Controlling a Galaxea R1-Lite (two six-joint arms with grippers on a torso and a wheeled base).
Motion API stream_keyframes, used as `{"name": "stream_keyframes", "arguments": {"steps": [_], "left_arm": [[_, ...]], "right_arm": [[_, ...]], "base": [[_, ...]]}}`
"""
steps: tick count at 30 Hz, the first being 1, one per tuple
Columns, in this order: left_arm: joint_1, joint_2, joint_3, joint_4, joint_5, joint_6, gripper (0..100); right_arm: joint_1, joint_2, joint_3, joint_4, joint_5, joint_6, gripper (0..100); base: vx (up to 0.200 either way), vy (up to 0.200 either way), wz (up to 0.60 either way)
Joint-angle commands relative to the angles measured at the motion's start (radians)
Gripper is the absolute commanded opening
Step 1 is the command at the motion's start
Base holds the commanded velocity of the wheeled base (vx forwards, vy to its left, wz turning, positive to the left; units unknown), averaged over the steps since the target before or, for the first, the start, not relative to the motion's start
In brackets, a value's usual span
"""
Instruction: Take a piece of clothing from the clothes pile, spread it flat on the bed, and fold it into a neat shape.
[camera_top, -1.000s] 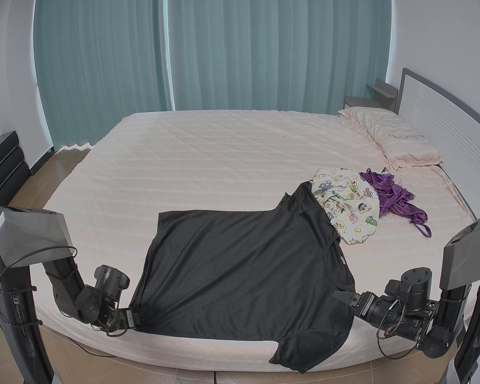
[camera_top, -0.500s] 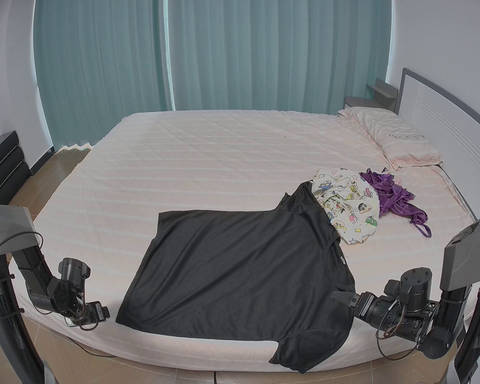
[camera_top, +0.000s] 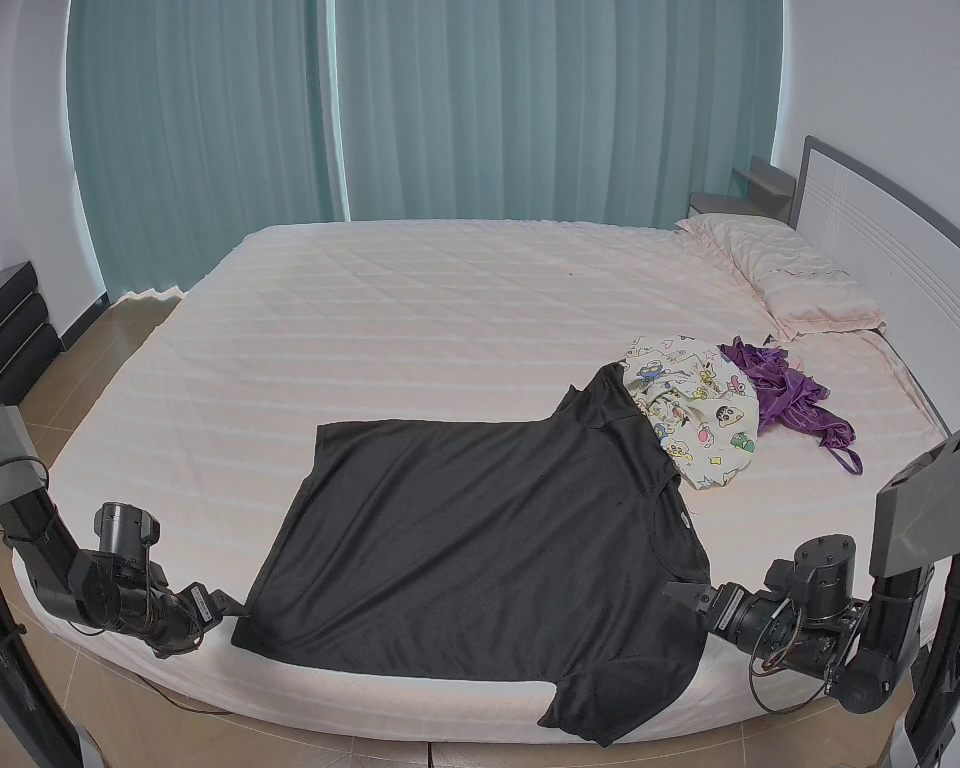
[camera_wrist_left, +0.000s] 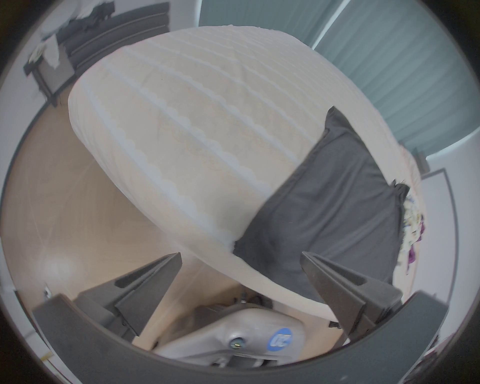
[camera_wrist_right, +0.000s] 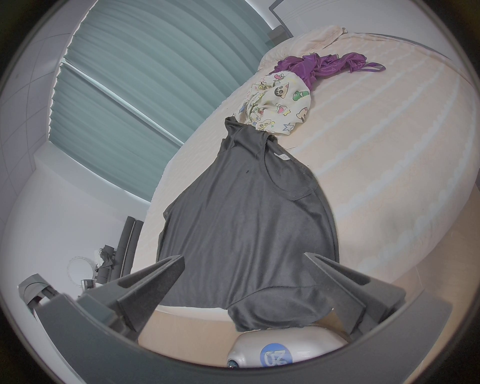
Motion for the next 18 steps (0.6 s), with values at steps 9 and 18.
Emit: {"name": "stream_keyframes", "arguments": {"steps": [9,18], "left_arm": [[-0.106,-0.029,0.055,-0.158,-0.103,-0.219,100],[-0.108,0.020,0.096,-0.241,-0.102,-0.222,100]], "right_arm": [[-0.117,0.306,-0.231,0.045,-0.048,-0.171,100],[-0.123,0.267,-0.342,0.220,-0.151,-0.277,100]], "base": [[0.000,0.000,0.00],[0.000,0.000,0.00]]}}
